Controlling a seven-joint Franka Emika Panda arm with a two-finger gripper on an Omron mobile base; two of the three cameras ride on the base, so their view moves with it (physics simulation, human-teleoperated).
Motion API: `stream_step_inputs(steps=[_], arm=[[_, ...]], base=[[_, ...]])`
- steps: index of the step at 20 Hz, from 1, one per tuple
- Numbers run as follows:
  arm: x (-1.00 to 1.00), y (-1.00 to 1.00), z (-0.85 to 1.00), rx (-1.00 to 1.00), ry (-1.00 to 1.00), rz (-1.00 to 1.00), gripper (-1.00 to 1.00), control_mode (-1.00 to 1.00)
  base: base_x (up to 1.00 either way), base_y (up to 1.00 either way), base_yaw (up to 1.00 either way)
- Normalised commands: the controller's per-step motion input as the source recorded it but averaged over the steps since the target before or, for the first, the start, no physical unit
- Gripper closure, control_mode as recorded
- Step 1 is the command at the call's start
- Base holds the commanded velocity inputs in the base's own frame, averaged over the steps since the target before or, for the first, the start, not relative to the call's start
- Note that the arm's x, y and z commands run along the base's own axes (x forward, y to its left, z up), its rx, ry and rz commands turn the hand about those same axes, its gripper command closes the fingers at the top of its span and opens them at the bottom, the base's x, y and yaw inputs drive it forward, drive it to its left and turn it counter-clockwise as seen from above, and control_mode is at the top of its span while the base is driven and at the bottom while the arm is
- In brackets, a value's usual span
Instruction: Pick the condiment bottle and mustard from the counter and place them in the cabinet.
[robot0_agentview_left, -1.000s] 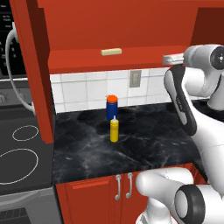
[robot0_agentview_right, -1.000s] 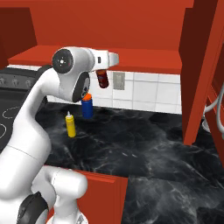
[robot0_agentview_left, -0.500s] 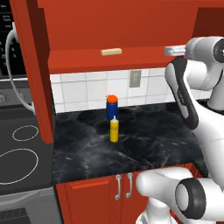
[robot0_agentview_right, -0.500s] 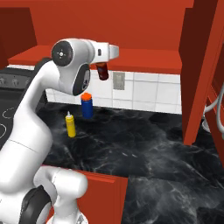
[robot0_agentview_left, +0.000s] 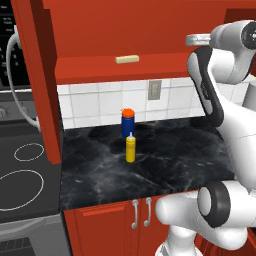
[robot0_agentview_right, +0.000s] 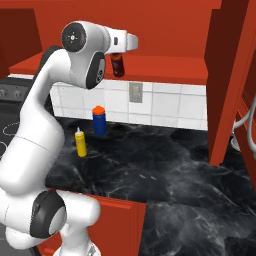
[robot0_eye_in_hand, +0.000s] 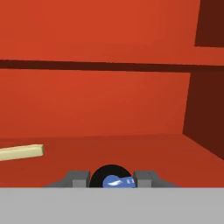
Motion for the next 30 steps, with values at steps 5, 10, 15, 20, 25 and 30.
stream_step_inputs(steps=[5,10,15,20,25,30], arm=[[0.48,0.0,0.0,0.0,0.03,0.0,1.0,-1.0],[0.36,0.0,0.0,0.0,0.0,0.0,1.0,-1.0],[0.13,0.0,-0.01,0.0,-0.01,0.0,1.0,-1.0],[0.0,0.0,0.0,0.0,0.0,0.0,1.0,-1.0],[0.18,0.0,0.0,0.0,0.0,0.0,1.0,-1.0],[0.41,0.0,0.0,0.0,0.0,0.0,1.0,-1.0]], base=[[0.0,0.0,0.0],[0.0,0.0,0.0],[0.0,0.0,0.0],[0.0,0.0,0.0],[0.0,0.0,0.0],[0.0,0.0,0.0]])
